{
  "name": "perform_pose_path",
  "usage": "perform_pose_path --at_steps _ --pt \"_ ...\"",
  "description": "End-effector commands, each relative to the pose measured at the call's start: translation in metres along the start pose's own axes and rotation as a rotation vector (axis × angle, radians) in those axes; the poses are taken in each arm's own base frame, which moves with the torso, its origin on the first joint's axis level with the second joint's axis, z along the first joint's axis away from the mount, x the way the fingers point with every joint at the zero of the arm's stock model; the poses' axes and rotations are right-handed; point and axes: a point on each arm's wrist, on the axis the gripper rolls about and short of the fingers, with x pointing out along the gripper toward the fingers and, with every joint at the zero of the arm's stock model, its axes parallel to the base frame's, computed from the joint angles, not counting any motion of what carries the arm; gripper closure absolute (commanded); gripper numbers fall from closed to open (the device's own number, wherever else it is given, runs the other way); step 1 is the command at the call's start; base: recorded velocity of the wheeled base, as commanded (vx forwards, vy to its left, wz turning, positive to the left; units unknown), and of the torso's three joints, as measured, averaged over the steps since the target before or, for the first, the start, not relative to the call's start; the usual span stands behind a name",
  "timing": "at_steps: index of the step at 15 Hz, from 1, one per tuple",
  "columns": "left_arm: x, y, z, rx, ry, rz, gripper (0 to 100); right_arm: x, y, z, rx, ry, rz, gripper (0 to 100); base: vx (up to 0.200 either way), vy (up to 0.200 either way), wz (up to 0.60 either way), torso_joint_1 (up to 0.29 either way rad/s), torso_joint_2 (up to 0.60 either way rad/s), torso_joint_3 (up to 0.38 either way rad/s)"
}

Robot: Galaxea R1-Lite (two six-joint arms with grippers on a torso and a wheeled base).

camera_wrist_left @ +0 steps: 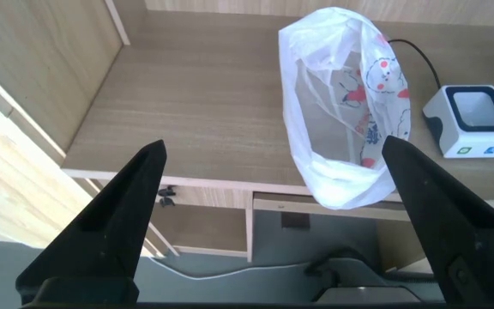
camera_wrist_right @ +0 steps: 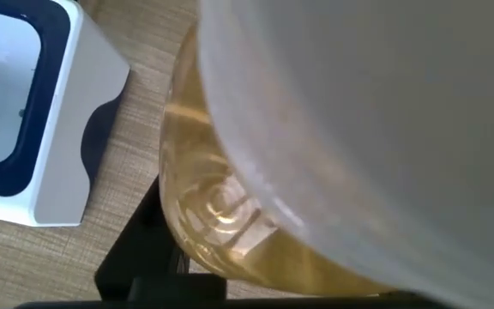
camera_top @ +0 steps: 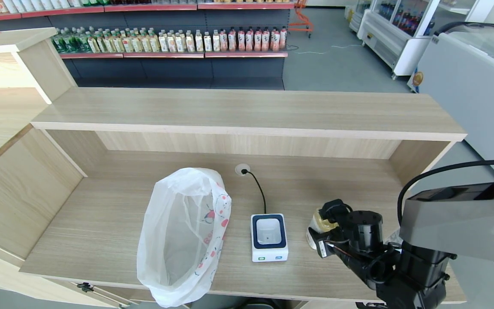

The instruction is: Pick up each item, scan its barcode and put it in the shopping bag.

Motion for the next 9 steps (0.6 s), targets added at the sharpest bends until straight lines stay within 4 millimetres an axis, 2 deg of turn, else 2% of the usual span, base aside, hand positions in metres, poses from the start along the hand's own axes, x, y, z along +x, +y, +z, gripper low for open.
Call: perform_pose_path --at_steps 1,6,9 --pt "0.000 0.000 0.000 0.000 0.000 0.000 0 0.001 -0.004 0.000 -0.006 -0.001 -0.007 100 0.000 0.000 0.00 0.000 0.00 0.000" --pt "0.000 0.000 0.000 0.000 0.000 0.000 0 0.005 -0.007 -0.001 -0.004 -0.013 -0.017 100 0.000 0.000 0.00 0.000 0.00 0.000" --pt "0.000 0.000 0.000 0.000 0.000 0.000 0 -0.011 -0.018 0.029 0.054 -0.065 0.138 100 0.000 0.000 0.00 0.000 0.00 0.000"
